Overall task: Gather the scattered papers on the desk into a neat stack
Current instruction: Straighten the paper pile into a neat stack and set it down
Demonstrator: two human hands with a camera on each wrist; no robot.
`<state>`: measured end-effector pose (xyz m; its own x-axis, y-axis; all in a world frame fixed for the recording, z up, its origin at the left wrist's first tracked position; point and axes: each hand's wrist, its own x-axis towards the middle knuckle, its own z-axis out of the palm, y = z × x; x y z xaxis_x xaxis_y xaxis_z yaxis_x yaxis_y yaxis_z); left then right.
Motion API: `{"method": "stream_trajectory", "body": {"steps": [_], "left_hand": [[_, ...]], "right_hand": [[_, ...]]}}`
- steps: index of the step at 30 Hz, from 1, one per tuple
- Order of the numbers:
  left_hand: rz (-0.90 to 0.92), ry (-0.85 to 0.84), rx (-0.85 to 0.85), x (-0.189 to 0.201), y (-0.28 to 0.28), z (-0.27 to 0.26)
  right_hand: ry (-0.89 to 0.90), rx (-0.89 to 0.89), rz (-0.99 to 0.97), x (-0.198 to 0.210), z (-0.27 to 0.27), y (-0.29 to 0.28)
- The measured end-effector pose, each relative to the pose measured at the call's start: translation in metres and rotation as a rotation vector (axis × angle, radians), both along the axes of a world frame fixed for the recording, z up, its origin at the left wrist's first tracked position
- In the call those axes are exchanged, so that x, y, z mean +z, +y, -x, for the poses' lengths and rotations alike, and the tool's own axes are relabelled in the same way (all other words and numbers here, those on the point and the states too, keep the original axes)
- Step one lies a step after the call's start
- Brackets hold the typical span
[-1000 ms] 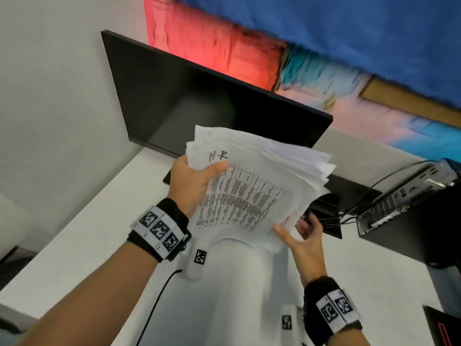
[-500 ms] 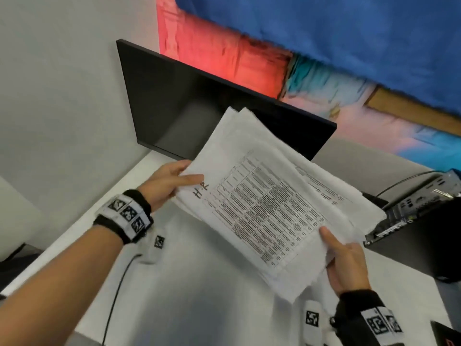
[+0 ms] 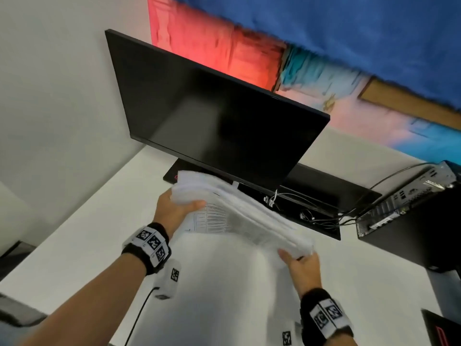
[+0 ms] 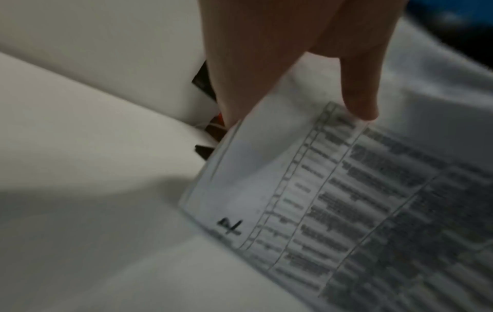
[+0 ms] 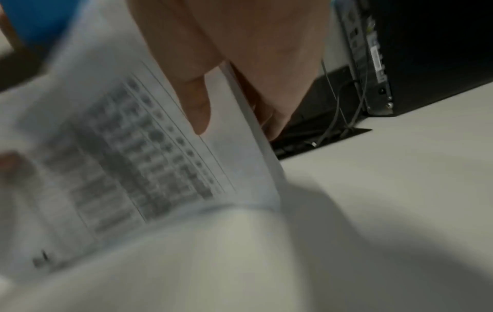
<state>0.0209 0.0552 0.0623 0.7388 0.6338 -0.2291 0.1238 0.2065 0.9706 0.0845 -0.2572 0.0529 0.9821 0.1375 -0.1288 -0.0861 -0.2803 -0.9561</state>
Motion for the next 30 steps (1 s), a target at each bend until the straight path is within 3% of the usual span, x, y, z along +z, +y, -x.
{"method": "stream_trajectory", "body": {"steps": [2,5,10,16,19,23,25,28,30], "left_hand": [[0.015,0.048,-0.002,-0.011,-0.004,-0.001],[-0.001,0.007,0.029,-0.004,-0.009,-0.006],[0.006,-0.100,0.056,0.014,-0.002,-0.008],[-0.009,-0.090,0.114,0.021,0.003,-0.015],[-0.051,-0.064,0.158,0.022,0.007,-0.025],[-0.098,-0.046,0.192,0.020,0.013,-0.038],[-0.056,-0.044,0.173,0.022,0.014,-0.041],[-0.021,-0.005,0.042,0.024,0.016,-0.036],[0.006,0.008,-0.101,0.016,0.019,-0.033]], "right_hand": [[0.006,0.089,0.114,-0.016,-0.008,-0.004],[-0.113,0.080,0.174,-0.015,-0.026,-0.006],[-0.103,-0.025,0.055,0.004,-0.029,0.000],[-0.167,-0.046,0.061,0.007,-0.022,0.003],[-0.421,-0.088,0.154,0.019,-0.022,0.006],[-0.797,0.043,0.525,0.029,-0.025,0.009],[-0.709,0.018,0.543,0.027,-0.031,0.006],[-0.179,-0.084,0.180,0.020,-0.052,0.000],[0.091,-0.075,0.063,0.021,-0.065,0.004]]}}
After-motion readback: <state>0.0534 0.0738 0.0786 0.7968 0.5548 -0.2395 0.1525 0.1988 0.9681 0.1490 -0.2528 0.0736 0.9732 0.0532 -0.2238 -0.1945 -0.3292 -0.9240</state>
